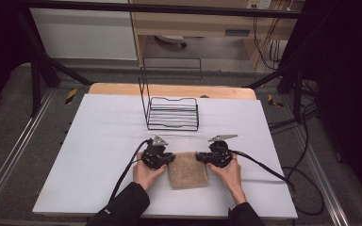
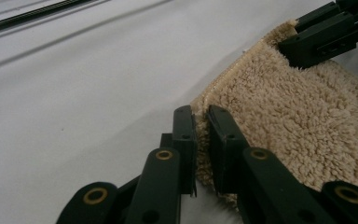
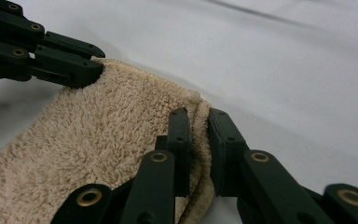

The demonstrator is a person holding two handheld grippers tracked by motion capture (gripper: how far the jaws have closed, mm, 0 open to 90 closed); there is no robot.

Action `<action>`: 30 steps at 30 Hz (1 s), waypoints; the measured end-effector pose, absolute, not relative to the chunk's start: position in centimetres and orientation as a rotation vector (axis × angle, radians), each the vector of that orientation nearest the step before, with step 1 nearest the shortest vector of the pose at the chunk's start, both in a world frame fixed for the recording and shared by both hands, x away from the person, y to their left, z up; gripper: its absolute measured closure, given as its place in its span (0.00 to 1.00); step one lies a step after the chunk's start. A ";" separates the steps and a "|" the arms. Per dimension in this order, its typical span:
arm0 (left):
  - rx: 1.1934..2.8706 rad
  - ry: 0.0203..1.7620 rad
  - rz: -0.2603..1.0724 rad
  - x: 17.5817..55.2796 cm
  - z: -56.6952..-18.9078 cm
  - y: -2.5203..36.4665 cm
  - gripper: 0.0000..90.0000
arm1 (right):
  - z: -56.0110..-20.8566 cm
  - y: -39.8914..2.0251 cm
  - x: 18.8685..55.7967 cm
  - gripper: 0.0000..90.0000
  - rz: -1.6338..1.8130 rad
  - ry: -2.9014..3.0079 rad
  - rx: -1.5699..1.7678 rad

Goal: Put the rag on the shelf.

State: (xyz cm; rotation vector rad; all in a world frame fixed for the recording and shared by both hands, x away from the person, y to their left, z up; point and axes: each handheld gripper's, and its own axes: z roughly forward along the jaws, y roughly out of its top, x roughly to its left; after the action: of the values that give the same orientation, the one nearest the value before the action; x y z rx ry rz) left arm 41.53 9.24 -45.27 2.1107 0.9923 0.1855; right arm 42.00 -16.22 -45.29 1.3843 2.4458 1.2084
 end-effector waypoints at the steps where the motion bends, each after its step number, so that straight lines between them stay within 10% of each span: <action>1: 2.108 0.996 0.177 41.6 -45.3 9.3 0.91 | -45.2 -16.2 42.0 0.91 1.211 2.448 1.395; 30: 1.978 0.944 0.199 40.0 -42.2 10.7 0.94 | -42.1 -17.0 40.3 0.94 1.369 2.371 1.296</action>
State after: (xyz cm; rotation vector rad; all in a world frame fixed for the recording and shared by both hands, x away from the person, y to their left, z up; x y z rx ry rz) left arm 39.98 10.66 -42.17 1.9777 0.9440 0.1988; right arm 40.27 -16.97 -42.11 1.2963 2.3709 1.3690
